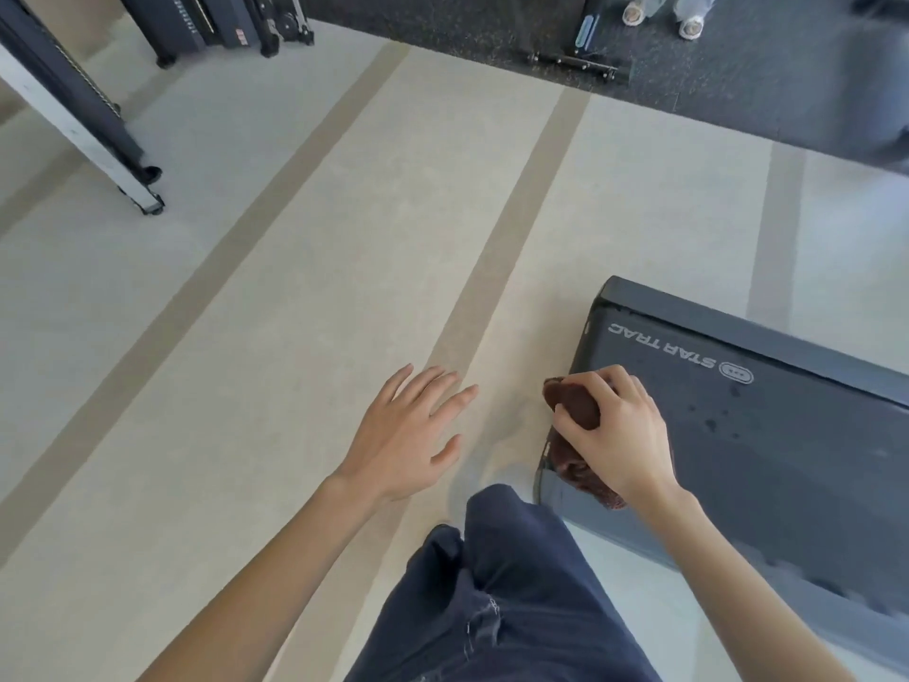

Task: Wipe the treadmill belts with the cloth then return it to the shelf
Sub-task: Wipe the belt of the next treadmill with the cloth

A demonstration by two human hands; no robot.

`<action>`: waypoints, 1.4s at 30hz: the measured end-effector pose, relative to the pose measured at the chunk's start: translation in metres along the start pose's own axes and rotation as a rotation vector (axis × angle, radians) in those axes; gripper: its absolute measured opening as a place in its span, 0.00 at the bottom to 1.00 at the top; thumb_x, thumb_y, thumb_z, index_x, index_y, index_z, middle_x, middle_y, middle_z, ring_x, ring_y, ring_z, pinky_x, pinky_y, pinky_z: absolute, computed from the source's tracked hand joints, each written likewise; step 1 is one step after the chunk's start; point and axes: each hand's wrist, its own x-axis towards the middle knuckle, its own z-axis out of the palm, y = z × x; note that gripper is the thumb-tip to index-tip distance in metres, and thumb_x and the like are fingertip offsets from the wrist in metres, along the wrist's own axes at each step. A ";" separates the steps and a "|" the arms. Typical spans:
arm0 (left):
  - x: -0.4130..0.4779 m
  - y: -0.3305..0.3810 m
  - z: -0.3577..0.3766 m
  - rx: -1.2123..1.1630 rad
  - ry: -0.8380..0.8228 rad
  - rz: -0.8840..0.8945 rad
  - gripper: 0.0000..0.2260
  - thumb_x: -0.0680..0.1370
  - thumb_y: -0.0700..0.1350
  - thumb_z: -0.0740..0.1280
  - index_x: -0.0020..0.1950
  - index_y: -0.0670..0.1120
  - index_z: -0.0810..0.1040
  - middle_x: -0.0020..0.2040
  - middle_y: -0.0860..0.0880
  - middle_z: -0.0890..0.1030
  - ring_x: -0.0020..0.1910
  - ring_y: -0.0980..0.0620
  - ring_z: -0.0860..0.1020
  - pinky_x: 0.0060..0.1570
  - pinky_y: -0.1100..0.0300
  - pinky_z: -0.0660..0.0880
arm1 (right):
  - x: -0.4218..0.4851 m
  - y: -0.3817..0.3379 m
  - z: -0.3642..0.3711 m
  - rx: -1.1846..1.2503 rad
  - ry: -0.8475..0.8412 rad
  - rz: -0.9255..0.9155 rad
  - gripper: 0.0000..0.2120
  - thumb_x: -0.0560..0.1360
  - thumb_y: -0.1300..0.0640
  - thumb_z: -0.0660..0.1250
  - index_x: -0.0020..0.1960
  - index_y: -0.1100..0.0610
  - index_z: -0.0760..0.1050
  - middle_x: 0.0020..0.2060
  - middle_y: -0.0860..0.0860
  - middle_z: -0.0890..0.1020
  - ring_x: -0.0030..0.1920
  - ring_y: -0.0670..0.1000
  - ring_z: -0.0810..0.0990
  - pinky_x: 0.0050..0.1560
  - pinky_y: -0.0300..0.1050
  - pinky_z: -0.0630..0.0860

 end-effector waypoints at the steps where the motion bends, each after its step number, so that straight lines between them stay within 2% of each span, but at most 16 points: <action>1: 0.003 -0.009 -0.001 -0.003 -0.006 0.016 0.22 0.74 0.50 0.65 0.68 0.49 0.73 0.66 0.47 0.75 0.67 0.47 0.71 0.69 0.47 0.63 | 0.001 -0.004 0.003 -0.005 0.004 0.019 0.12 0.71 0.50 0.69 0.53 0.50 0.78 0.48 0.49 0.76 0.49 0.53 0.73 0.49 0.48 0.72; 13: 0.119 -0.117 0.004 -0.003 -0.020 0.249 0.20 0.72 0.49 0.70 0.64 0.49 0.77 0.63 0.47 0.77 0.65 0.46 0.73 0.66 0.46 0.67 | 0.096 -0.031 0.027 -0.006 0.113 0.219 0.11 0.70 0.49 0.68 0.52 0.50 0.77 0.47 0.48 0.75 0.47 0.52 0.72 0.48 0.48 0.72; 23: 0.270 -0.188 -0.013 -0.013 -0.025 0.501 0.20 0.74 0.49 0.67 0.66 0.49 0.75 0.65 0.47 0.76 0.67 0.46 0.71 0.68 0.46 0.64 | 0.214 -0.041 0.018 0.015 0.253 0.431 0.11 0.71 0.51 0.68 0.52 0.51 0.78 0.47 0.49 0.75 0.49 0.54 0.72 0.48 0.49 0.71; 33: 0.395 -0.232 -0.008 -0.048 -0.070 0.758 0.21 0.74 0.49 0.67 0.66 0.49 0.75 0.66 0.46 0.75 0.67 0.45 0.71 0.68 0.46 0.64 | 0.280 -0.048 0.030 0.020 0.324 0.674 0.11 0.71 0.48 0.67 0.53 0.47 0.76 0.49 0.47 0.74 0.50 0.51 0.71 0.49 0.47 0.69; 39: 0.478 -0.276 -0.020 -0.060 -0.085 0.959 0.20 0.74 0.49 0.67 0.66 0.49 0.75 0.65 0.46 0.76 0.67 0.45 0.71 0.68 0.47 0.64 | 0.342 -0.075 0.042 0.074 0.449 0.836 0.10 0.72 0.49 0.67 0.53 0.47 0.76 0.48 0.47 0.74 0.49 0.51 0.71 0.49 0.46 0.67; 42: 0.518 -0.293 -0.024 -0.072 -0.086 1.053 0.20 0.75 0.51 0.64 0.66 0.50 0.75 0.66 0.47 0.75 0.67 0.45 0.71 0.68 0.47 0.64 | 0.364 -0.088 0.045 0.109 0.494 0.937 0.09 0.72 0.50 0.67 0.52 0.46 0.77 0.47 0.46 0.74 0.49 0.51 0.72 0.50 0.47 0.69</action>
